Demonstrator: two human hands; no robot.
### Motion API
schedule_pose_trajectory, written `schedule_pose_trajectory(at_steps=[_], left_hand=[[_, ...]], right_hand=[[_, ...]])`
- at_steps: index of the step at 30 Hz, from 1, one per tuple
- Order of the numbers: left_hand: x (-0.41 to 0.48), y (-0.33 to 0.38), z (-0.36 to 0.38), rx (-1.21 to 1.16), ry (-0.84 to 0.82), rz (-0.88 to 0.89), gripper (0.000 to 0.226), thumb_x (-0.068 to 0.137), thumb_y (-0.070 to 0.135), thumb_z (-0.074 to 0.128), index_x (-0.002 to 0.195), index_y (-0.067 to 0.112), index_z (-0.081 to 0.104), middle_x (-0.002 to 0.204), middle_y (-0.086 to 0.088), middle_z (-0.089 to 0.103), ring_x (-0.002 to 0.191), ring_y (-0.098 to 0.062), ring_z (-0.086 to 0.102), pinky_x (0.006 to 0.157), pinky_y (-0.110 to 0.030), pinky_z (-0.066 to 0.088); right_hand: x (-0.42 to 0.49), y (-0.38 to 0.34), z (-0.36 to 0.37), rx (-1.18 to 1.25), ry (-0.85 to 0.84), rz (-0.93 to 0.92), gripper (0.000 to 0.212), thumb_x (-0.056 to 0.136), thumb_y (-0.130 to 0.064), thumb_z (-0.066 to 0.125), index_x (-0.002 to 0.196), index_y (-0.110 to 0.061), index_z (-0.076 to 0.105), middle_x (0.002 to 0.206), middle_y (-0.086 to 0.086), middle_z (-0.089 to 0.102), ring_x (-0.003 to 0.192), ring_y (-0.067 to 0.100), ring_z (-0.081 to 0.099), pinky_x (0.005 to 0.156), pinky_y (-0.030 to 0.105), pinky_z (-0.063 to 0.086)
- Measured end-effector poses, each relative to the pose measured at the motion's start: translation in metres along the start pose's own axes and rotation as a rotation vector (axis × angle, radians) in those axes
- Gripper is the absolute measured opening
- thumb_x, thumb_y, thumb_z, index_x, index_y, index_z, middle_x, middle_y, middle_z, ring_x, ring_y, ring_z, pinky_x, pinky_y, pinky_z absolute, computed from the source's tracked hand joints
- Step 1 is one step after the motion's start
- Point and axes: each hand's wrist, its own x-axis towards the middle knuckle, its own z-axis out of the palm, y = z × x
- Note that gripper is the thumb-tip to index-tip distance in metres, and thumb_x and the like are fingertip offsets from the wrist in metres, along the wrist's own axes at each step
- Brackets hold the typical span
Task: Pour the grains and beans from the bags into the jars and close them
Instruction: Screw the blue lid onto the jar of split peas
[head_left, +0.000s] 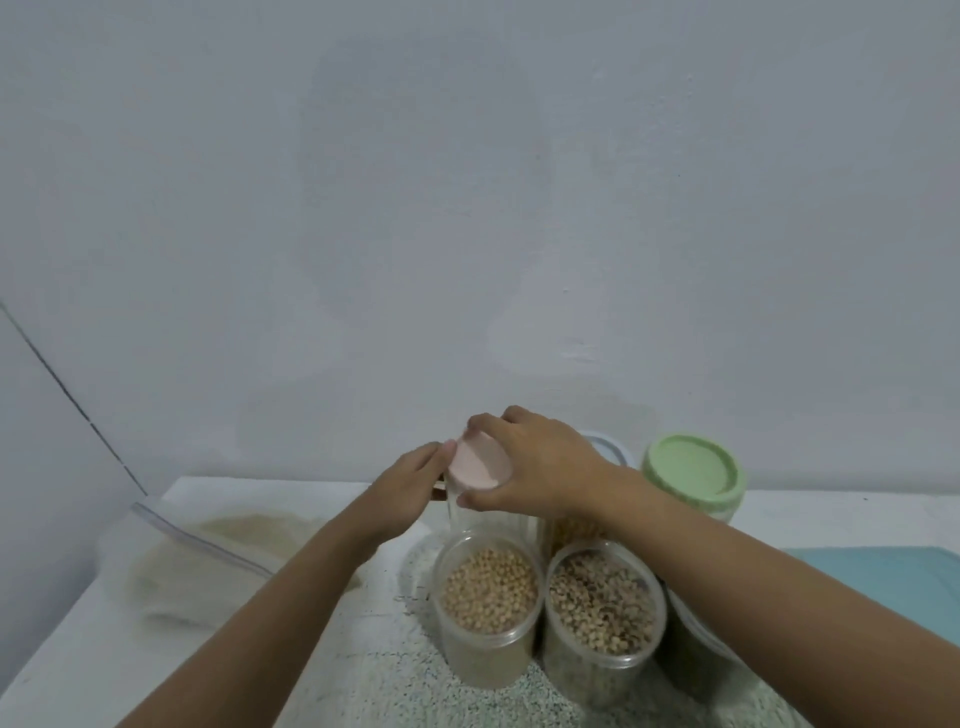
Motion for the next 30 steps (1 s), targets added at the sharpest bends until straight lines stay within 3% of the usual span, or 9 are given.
schedule_pose_trajectory(at_steps=[4, 8, 14, 17, 21, 23, 25, 27, 30], left_hand=[[-0.004, 0.001, -0.012, -0.024, 0.042, 0.075, 0.043, 0.108, 0.048, 0.033, 0.114, 0.02, 0.065, 0.112, 0.002, 0.071, 0.098, -0.006, 0.067, 0.063, -0.004, 0.045], [-0.02, 0.016, -0.034, 0.01, 0.178, 0.208, 0.039, 0.105, 0.055, 0.035, 0.111, 0.031, 0.065, 0.109, 0.011, 0.07, 0.103, -0.006, 0.064, 0.086, -0.026, 0.05], [-0.073, 0.024, -0.056, -0.013, 0.249, 0.463, 0.042, 0.101, 0.06, 0.026, 0.121, 0.036, 0.054, 0.113, 0.016, 0.063, 0.111, 0.001, 0.058, 0.09, -0.019, 0.044], [-0.065, -0.006, -0.068, -0.041, 0.201, 0.465, 0.04, 0.096, 0.072, 0.036, 0.123, 0.049, 0.055, 0.121, 0.024, 0.062, 0.119, 0.005, 0.057, 0.096, -0.02, 0.044], [-0.024, -0.144, -0.099, -0.008, 0.186, 0.355, 0.104, 0.033, 0.104, 0.06, 0.114, 0.04, 0.055, 0.114, 0.02, 0.056, 0.127, -0.019, 0.053, 0.094, -0.018, 0.039], [-0.085, -0.114, -0.084, -0.043, 0.112, 0.336, 0.093, 0.045, 0.098, 0.064, 0.123, 0.048, 0.057, 0.116, 0.025, 0.064, 0.137, -0.024, 0.051, 0.108, -0.028, 0.043], [-0.142, -0.051, -0.051, -0.02, -0.093, 0.322, 0.076, 0.072, 0.089, 0.054, 0.139, 0.055, 0.042, 0.133, 0.039, 0.055, 0.139, 0.002, 0.045, 0.107, -0.018, 0.044], [-0.176, -0.034, -0.031, -0.058, -0.122, 0.319, 0.082, 0.079, 0.086, 0.049, 0.147, 0.047, 0.028, 0.141, 0.045, 0.044, 0.135, 0.015, 0.04, 0.102, -0.008, 0.04], [-0.18, -0.052, -0.02, -0.036, -0.144, 0.318, 0.099, 0.075, 0.076, 0.07, 0.155, 0.04, 0.025, 0.153, 0.022, 0.046, 0.14, -0.007, 0.046, 0.108, -0.032, 0.047]], right_hand=[[0.003, -0.012, -0.008, 0.077, 0.072, 0.003, 0.076, 0.074, -0.066, 0.072, 0.139, -0.036, 0.047, 0.116, -0.006, 0.056, 0.103, 0.016, 0.057, 0.088, 0.033, 0.049], [-0.001, -0.032, -0.026, 0.201, 0.27, -0.034, 0.074, 0.07, -0.065, 0.078, 0.133, -0.036, 0.053, 0.118, -0.009, 0.059, 0.105, 0.012, 0.057, 0.088, 0.031, 0.047], [-0.031, -0.079, -0.045, 0.464, 0.459, -0.101, 0.069, 0.069, -0.06, 0.086, 0.128, -0.035, 0.059, 0.124, -0.016, 0.062, 0.11, 0.0, 0.055, 0.09, 0.025, 0.049], [-0.052, -0.095, -0.047, 0.604, 0.409, -0.091, 0.064, 0.067, -0.065, 0.084, 0.121, -0.04, 0.062, 0.119, -0.019, 0.063, 0.11, 0.0, 0.058, 0.087, 0.032, 0.055], [-0.076, -0.107, -0.042, 0.609, 0.265, -0.115, 0.059, 0.07, -0.067, 0.08, 0.12, -0.04, 0.063, 0.119, -0.019, 0.063, 0.11, 0.002, 0.057, 0.088, 0.034, 0.055], [-0.087, -0.108, -0.039, 0.565, 0.204, -0.125, 0.058, 0.072, -0.069, 0.078, 0.12, -0.042, 0.061, 0.118, -0.017, 0.063, 0.109, 0.005, 0.058, 0.088, 0.036, 0.054], [-0.1, -0.108, -0.035, 0.526, 0.135, -0.138, 0.06, 0.074, -0.069, 0.077, 0.125, -0.042, 0.058, 0.122, -0.016, 0.062, 0.111, 0.006, 0.056, 0.089, 0.034, 0.051], [-0.111, -0.107, -0.029, 0.488, 0.074, -0.161, 0.068, 0.076, -0.07, 0.074, 0.133, -0.042, 0.051, 0.129, -0.016, 0.058, 0.117, 0.006, 0.053, 0.096, 0.033, 0.048], [-0.126, -0.104, -0.016, 0.43, 0.012, -0.199, 0.074, 0.08, -0.068, 0.071, 0.142, -0.043, 0.04, 0.135, -0.013, 0.053, 0.121, 0.008, 0.05, 0.105, 0.037, 0.043]])
